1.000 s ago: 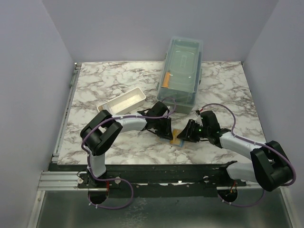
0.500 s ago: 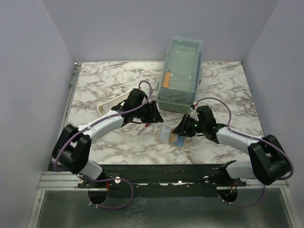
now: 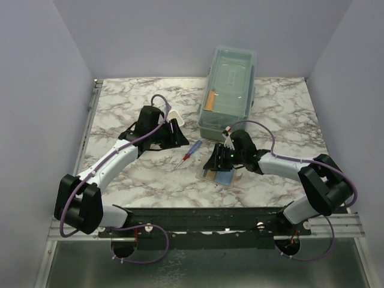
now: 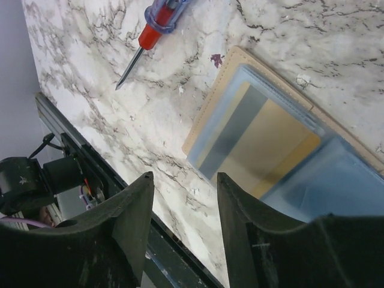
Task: Put the credit cards into the card holder
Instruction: Turn over the card slot in the card holder.
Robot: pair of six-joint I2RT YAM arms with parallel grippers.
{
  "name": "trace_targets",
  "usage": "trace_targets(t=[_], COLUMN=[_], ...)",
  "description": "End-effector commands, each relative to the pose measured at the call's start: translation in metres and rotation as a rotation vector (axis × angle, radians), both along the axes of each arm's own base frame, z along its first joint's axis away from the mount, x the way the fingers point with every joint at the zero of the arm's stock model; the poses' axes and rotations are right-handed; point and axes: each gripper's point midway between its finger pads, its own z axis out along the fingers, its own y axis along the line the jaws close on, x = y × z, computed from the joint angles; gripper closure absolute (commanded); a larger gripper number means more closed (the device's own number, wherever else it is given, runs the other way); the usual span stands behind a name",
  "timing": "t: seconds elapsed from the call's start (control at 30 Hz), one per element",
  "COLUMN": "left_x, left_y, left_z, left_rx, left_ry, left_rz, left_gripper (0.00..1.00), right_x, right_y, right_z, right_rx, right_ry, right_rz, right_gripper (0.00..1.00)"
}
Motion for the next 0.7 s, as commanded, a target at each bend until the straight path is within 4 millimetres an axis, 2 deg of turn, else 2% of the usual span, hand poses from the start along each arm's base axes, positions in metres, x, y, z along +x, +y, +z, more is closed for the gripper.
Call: trace_targets(t=[0.0,0.1,0.2,0.3,0.43,0.53,0.67], left_x=[0.002,0.01,0.023,0.044,0.064,0.072,0.072], left_y=[0.027,0.044,0.07,0.112,0.166,0.182,0.204], left_z=[0.007,0.01,0.008,0.0,-0.014,-0.023,-0.044], left_rx=[0.02,0.021,0.035,0.086,0.228,0.331,0.489], left_ry=[-0.007,-0.008,0.028,0.072,0.108,0.132,0.217], left_rz=[0.047,0.094,0.197,0.367,0.58,0.609,0.635], left_gripper=[0.46,0.42,0.4,0.34,0.33,0.32,0.32], right_x=[0.01,0.01,0.008,0.003,0.004,0.003,0.0], right_y=[0.002,-0.005,-0.007,-0.006,-0.014,-0.021,-0.026], right_z=[0.011,0.011,-0.001,-0.003,0.008,0.011,0.012], right_rx=[-0.007,-0.044,-0.067,-0.051,-0.065,-0.094,-0.098], right_ry=[-0.062,-0.079,-0.061,-0.054,-0.105,-0.123,-0.141], right_rz=[-0.003,-0.007,-0.001,0.014,0.0,-0.013,-0.015], right_gripper=[0.47,0.43,0.43,0.43,0.43,0.42,0.43])
